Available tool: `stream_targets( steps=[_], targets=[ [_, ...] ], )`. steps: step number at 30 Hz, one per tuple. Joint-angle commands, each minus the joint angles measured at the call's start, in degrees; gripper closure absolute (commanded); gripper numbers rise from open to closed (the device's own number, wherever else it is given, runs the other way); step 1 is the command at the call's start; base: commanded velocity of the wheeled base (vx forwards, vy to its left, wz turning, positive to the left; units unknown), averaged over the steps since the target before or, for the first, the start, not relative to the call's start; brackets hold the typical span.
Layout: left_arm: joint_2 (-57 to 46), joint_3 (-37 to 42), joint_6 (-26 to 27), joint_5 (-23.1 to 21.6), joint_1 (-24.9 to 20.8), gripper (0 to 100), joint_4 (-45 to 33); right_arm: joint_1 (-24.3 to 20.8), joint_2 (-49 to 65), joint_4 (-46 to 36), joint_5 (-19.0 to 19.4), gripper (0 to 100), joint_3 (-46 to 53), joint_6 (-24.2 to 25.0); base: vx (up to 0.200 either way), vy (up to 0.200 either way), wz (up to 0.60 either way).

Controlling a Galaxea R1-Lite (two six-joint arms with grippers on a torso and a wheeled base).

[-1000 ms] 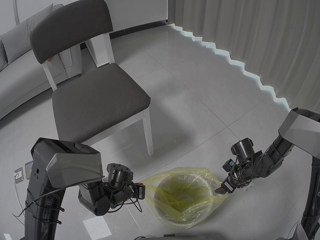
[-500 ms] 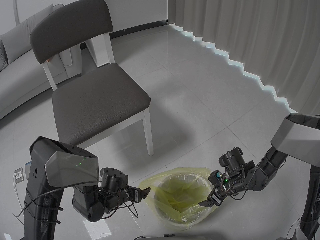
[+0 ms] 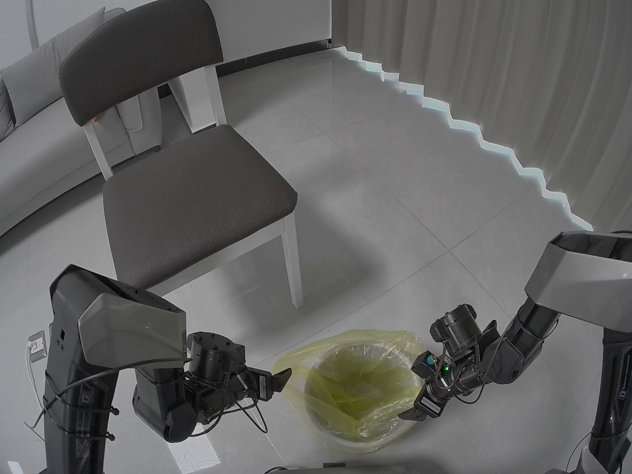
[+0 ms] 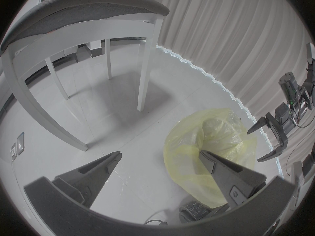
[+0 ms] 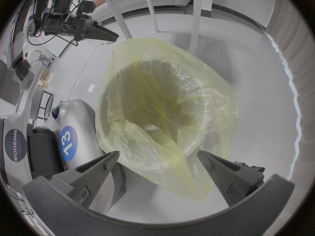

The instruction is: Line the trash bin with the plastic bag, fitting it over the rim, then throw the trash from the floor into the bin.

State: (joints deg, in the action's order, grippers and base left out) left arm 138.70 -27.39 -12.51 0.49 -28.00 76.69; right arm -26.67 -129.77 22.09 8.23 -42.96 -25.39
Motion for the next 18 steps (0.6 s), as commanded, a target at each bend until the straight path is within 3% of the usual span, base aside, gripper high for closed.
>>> stream_targets(
  steps=[1,18],
  targets=[
    [-0.19,0.23,-0.06,0.13,-0.30,0,0.39,-0.05,0.04,-0.47,0.12,100,0.24,-0.71,0.000,0.000,0.00],
    [0.16,0.59,-0.24,0.13,-0.91,0,0.74,0.13,2.42,-2.58,0.30,100,4.46,-4.14,0.000,0.000,0.00]
  ],
)
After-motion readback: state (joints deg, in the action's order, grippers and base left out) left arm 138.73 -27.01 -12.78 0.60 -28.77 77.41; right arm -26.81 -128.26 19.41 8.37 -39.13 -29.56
